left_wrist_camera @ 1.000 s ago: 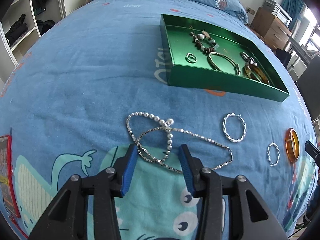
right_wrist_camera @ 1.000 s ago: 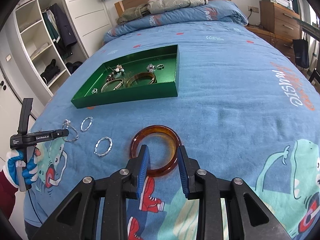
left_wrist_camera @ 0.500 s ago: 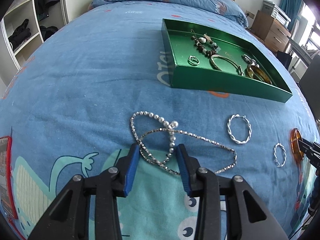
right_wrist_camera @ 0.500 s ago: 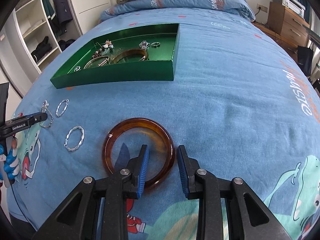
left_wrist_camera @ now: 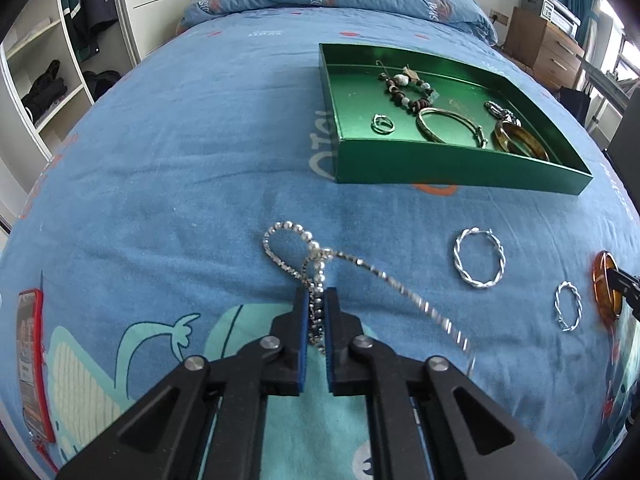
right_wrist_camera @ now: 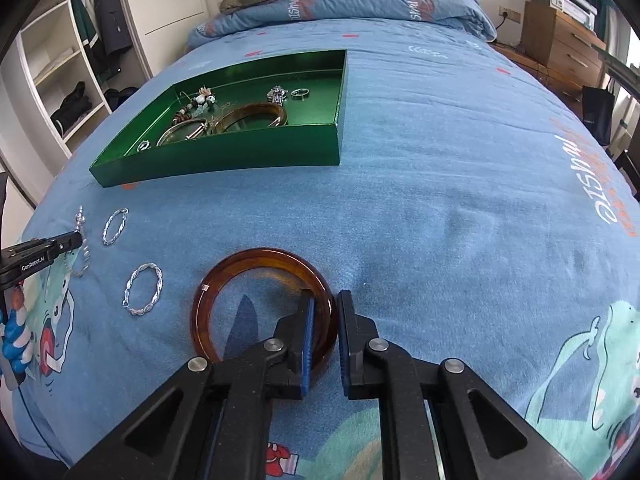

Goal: Organize jewelry
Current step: 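Lift and carry the amber bangle and pearl necklace toward the green tray, then lower the bangle and necklace into the tray and open both grippers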

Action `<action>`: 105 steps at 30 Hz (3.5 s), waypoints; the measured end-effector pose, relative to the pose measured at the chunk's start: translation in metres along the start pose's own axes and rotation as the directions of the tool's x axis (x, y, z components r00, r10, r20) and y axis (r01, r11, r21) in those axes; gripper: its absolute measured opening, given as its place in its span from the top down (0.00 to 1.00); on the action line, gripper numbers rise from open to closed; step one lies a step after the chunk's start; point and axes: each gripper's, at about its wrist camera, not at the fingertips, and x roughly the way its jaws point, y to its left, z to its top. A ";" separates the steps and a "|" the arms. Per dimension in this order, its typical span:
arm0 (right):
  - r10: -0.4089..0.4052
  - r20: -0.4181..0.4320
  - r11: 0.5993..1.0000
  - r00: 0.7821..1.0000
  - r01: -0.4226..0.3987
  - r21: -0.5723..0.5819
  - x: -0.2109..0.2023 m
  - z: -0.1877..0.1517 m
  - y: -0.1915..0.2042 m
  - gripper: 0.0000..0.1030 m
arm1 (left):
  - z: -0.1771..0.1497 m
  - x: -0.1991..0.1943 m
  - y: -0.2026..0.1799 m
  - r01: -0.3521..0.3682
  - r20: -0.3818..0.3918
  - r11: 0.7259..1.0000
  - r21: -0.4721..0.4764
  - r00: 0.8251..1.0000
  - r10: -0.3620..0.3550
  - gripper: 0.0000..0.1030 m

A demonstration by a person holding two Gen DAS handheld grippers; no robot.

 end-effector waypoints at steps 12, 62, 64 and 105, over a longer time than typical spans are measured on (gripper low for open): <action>-0.029 0.099 0.999 0.995 0.030 -0.011 -0.050 -0.013 0.010 0.90 | -0.007 -0.056 -0.009 -0.008 0.088 0.999 0.043 0.996 0.004 0.95; 0.028 0.318 0.999 0.948 -0.016 -0.041 -0.121 0.061 0.069 0.90 | 0.068 -0.109 -0.027 0.072 0.224 0.986 0.150 0.969 -0.104 0.94; 0.020 0.313 0.999 0.950 -0.009 -0.038 -0.106 0.079 0.066 0.90 | 0.085 -0.093 -0.035 0.075 0.218 0.984 0.160 0.970 -0.109 0.94; -0.084 -0.020 0.996 0.996 0.084 -0.024 0.122 0.213 0.067 0.77 | 0.173 0.083 -0.064 0.043 -0.011 0.992 0.118 0.999 -0.042 0.84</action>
